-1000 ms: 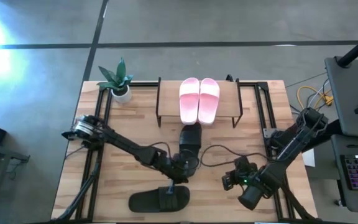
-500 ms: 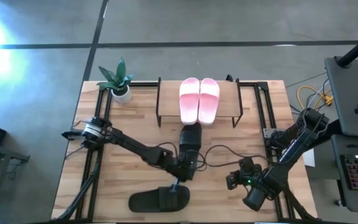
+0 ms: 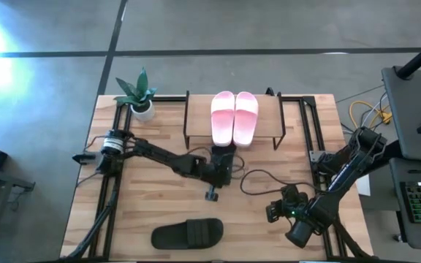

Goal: Pick and place slides into the shelf
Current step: Put the top black slipper under the shelf, then adjust the shelf on the table

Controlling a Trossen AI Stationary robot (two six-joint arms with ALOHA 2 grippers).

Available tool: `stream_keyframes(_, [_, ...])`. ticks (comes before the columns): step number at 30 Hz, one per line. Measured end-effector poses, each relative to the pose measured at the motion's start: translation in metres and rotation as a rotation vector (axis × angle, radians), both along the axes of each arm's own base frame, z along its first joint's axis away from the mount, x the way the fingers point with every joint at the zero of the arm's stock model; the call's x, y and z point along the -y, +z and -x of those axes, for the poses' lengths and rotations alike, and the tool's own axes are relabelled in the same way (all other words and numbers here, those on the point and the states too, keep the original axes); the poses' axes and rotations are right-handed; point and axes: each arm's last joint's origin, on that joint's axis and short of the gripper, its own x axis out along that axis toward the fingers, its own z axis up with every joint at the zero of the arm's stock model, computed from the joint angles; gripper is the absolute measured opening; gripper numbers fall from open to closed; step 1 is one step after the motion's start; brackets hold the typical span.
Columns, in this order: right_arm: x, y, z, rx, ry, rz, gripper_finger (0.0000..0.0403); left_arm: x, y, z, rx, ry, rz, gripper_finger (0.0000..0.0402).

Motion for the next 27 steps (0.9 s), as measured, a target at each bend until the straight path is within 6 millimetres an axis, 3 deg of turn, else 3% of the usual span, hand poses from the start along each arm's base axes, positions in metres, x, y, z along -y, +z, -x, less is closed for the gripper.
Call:
stream_keyframes(10, [0.001, 0.000, 0.001, 0.005, -0.043, -0.011, 0.0008, -0.061, 0.000, -0.004, 0.020, 0.127, -0.107, 0.0000])
stream_keyframes(16, [0.001, 0.000, 0.001, 0.005, -0.043, -0.011, 0.0008, -0.069, 0.004, -0.004, 0.034, 0.179, -0.141, 0.0000])
stream_keyframes(21, [0.001, 0.000, 0.001, 0.004, -0.043, -0.009, 0.0008, -0.046, 0.021, -0.002, 0.085, 0.168, -0.133, 0.0000])
stream_keyframes(27, [0.002, 0.000, 0.002, -0.006, -0.042, 0.004, 0.0008, 0.016, 0.058, 0.020, 0.140, 0.132, -0.080, 0.0000])
